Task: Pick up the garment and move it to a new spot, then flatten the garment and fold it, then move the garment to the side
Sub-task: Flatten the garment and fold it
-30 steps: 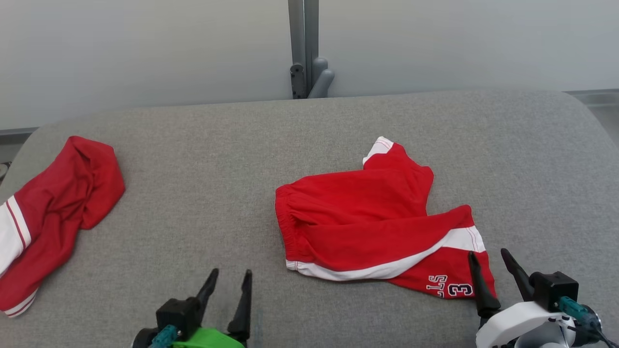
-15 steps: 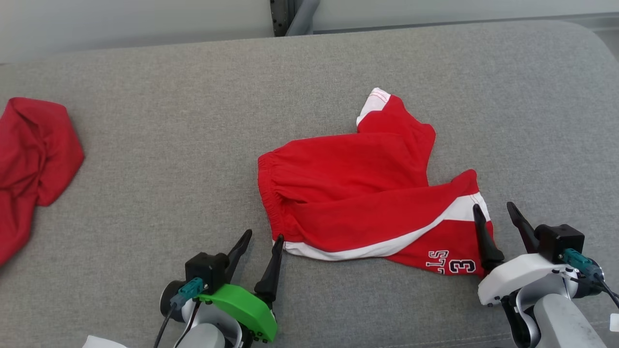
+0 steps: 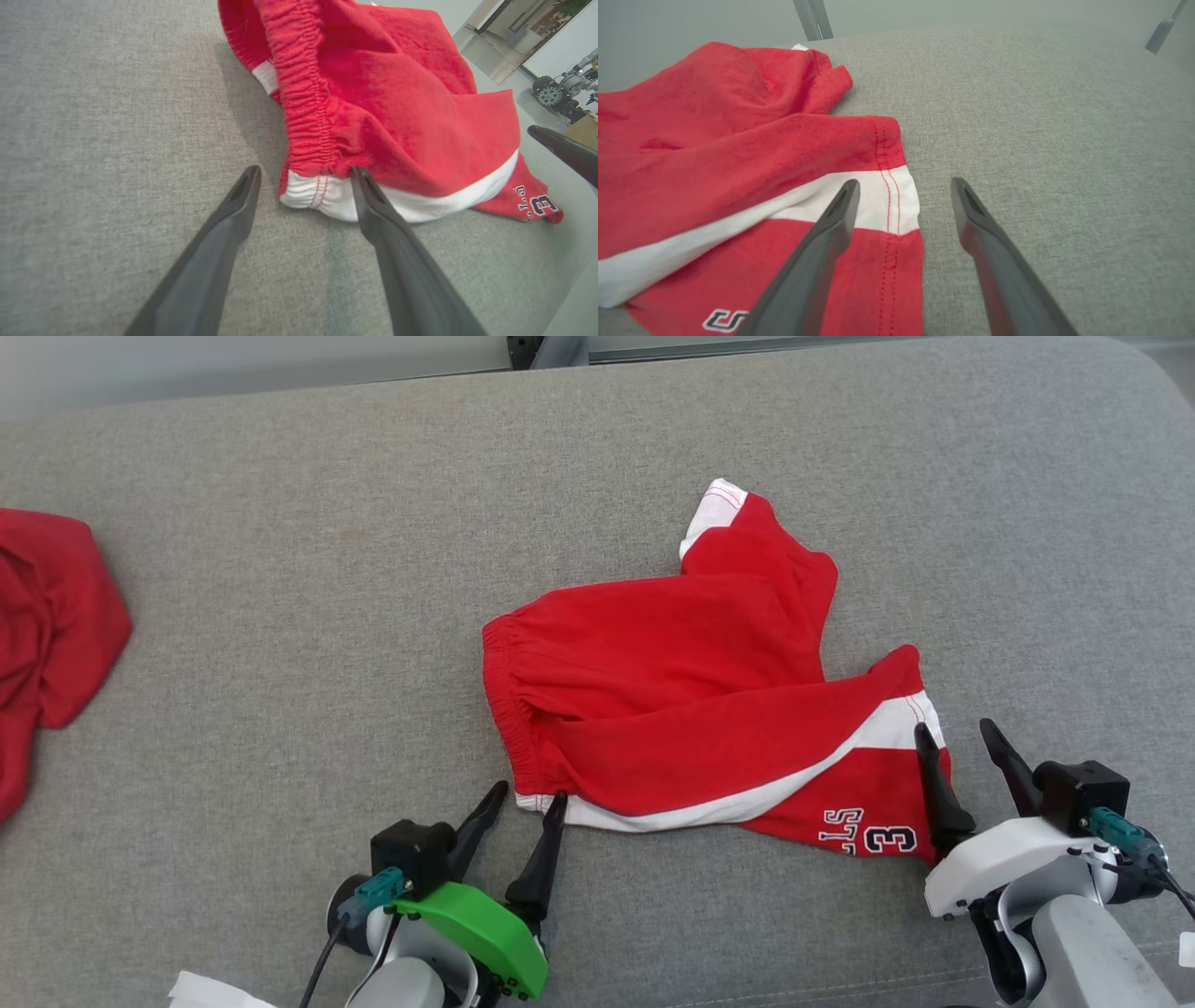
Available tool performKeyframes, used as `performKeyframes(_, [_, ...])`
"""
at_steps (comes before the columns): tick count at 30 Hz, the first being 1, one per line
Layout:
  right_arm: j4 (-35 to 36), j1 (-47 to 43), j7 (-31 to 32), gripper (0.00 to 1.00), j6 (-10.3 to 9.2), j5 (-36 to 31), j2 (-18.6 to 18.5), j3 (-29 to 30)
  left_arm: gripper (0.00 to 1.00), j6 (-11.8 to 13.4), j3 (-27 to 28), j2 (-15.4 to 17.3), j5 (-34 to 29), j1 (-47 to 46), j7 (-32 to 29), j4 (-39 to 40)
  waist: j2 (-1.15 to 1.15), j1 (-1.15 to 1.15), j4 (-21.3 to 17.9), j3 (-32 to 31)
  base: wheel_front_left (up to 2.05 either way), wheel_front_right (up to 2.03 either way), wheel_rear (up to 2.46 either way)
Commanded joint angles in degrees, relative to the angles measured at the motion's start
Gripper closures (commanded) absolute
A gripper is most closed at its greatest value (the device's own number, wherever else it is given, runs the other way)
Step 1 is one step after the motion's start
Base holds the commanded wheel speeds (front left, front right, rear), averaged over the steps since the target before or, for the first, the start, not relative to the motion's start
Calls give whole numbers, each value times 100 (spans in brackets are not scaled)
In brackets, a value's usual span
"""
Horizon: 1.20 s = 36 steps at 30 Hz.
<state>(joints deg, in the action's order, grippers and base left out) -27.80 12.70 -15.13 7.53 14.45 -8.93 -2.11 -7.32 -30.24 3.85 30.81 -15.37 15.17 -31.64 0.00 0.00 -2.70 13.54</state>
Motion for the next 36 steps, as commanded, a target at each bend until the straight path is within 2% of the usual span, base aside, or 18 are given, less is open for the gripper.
performKeyframes(1, [-21, 57, -1, 0, -8, 17, -22, -1, 2, -23, -17, 35, 14, -59, -4, 29, 0, 0, 0, 0, 0, 0, 0])
performKeyframes(2, [-27, 59, -1, 0, -9, 22, -26, -7, 15, -23, -40, 37, 27, -50, -4, 47, 0, 0, -2, -1, 0, 0, 0])
performKeyframes(3, [-32, 60, -1, 0, -9, 26, -29, -9, 40, -24, -48, 50, 35, -42, -4, 40, 0, 0, -4, -1, 0, 0, 0])
performKeyframes(4, [-34, 62, -1, 0, -9, 28, -27, -10, 52, -23, -41, 58, 38, -34, -4, 13, 0, 0, -7, 1, 0, 0, 0])
performKeyframes(6, [-31, 72, -1, 0, -8, 37, -35, -5, 64, -24, -59, 69, 33, -58, -3, -16, 0, 0, -14, 12, 0, 0, 0])
performKeyframes(8, [-22, 71, -1, 0, -8, 47, -35, 10, 69, -23, -93, 77, 63, -96, -4, -17, 0, 0, -14, 22, 0, 0, 0])
performKeyframes(9, [-15, 74, -1, 0, -8, 50, -38, 16, 81, -23, -100, 84, 79, -120, -4, -6, 0, 0, -12, 28, 0, 0, 0])
performKeyframes(10, [-17, 83, -1, 0, -9, 70, -42, 26, 100, -23, -120, 106, 118, -134, -4, 4, 0, 0, -5, 33, 0, 0, 0])
performKeyframes(12, [-37, 89, -1, 0, -9, 80, -39, 28, 100, -23, -59, 145, 130, -153, -4, 18, 0, 0, 13, 30, 0, 0, 0])
performKeyframes(16, [-141, 115, -1, 0, -8, 137, 4, -32, 100, -16, 565, 139, -150, -86, -2, 127, 0, 0, 87, 18, 0, 0, 0])
performKeyframes(19, [-207, 147, -1, 0, -8, 181, 21, -101, 100, -16, 707, 99, -271, -10, -2, 158, 0, 0, 122, 18, 0, 0, 0])
performKeyframes(25, [-400, 224, -1, 0, -9, 491, 4, -596, 100, -16, 755, 53, -423, 33, -2, 201, 0, 0, 215, 52, 0, 0, 0])
performKeyframes(34, [-777, 521, -1, 0, -8, 648, -54, -766, 100, -16, 710, -5, -437, 10, -2, 179, 0, 0, 250, 97, 0, 0, 0])
performKeyframes(35, [-845, 550, 0, 9, -8, 663, -53, -814, 100, -16, 702, -8, -439, 0, -3, 175, 0, 0, 256, 98, 0, 0, 0])
performKeyframes(36, [-923, 571, 1, 35, -8, 683, -50, -867, 100, -16, 700, -10, -438, -12, -2, 170, 0, 0, 262, 97, 0, 0, 0])
